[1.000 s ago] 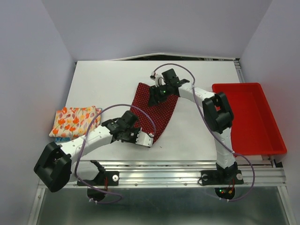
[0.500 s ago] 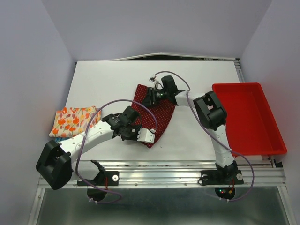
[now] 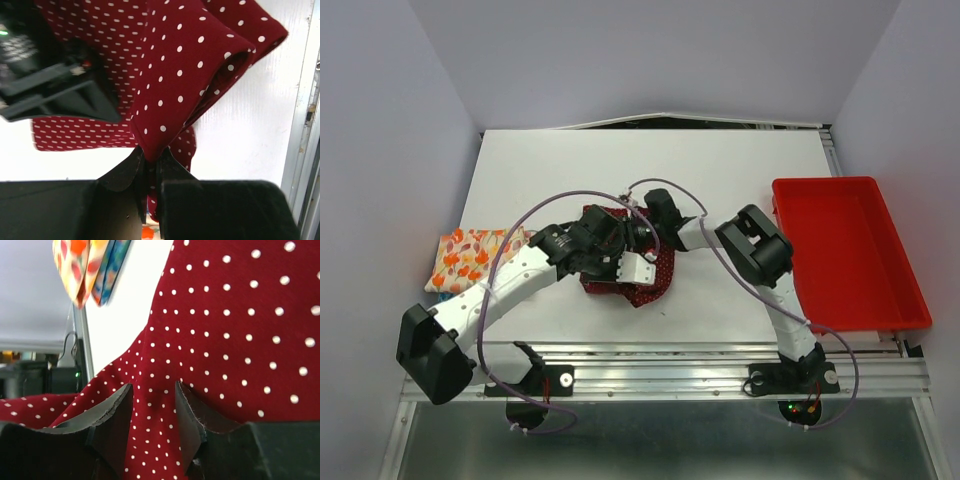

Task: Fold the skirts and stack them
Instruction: Fold the skirt

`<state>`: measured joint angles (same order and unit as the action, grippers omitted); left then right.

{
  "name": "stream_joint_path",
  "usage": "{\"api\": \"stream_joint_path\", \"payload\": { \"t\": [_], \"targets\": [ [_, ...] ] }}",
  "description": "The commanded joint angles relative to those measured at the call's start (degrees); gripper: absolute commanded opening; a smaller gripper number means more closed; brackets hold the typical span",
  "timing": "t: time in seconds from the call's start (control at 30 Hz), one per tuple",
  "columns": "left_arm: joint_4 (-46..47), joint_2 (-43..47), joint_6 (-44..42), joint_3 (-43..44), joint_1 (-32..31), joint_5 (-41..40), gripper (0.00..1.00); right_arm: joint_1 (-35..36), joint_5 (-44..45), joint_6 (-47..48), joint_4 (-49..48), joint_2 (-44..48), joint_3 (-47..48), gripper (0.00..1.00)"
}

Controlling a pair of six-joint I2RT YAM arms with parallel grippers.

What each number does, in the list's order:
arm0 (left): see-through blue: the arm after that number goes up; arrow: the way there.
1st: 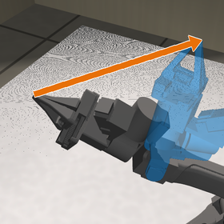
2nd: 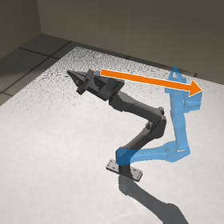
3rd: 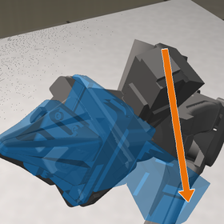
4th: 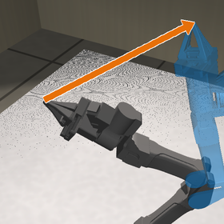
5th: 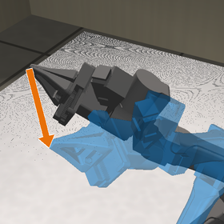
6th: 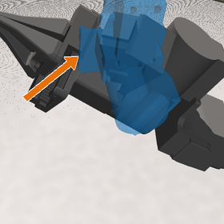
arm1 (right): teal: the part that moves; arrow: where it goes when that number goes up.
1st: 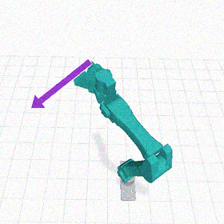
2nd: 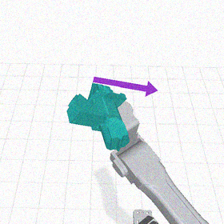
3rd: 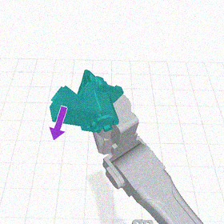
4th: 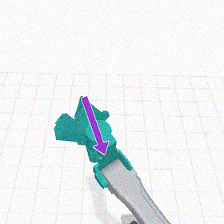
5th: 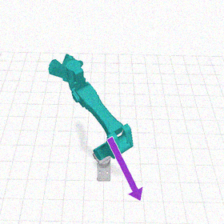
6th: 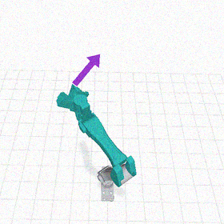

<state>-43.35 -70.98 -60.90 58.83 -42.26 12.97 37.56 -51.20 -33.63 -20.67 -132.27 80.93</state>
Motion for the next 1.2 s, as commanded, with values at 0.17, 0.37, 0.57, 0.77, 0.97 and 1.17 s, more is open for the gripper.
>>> {"api": "stream_joint_path", "payload": {
  "t": [0.17, 0.37, 0.57, 0.77, 0.97, 1.17],
  "targets": [
    [-2.52, -1.79, -0.35, 5.24, 0.51, -0.67, 0.00, 4.02, 1.54, 6.08, 6.56, 7.55, -2.80, 0.48],
    [-4.63, -2.15, -1.32, 4.72, 0.51, 2.14, 0.00, -3.18, 5.32, 19.63, 28.10, 4.14, 18.68, 0.57],
    [-5.60, -2.58, -0.97, 4.19, 0.43, 3.81, 0.00, -6.80, 11.38, 26.85, 37.27, -2.55, 35.77, 0.61],
    [-6.83, -4.69, 0.43, 6.47, 0.43, 4.08, 0.00, -7.33, 16.04, 30.11, 36.84, -7.39, 36.68, 0.55],
    [-8.68, -9.26, 1.05, 11.48, 2.53, 3.99, 0.00, -7.33, 13.42, 27.83, 34.20, -10.20, 33.16, 0.42],
    [-11.49, -17.42, 0.44, 22.63, 7.80, 3.99, 0.00, -6.80, 7.70, 27.82, 32.44, -9.50, 25.78, 0.30]
  ]
}}
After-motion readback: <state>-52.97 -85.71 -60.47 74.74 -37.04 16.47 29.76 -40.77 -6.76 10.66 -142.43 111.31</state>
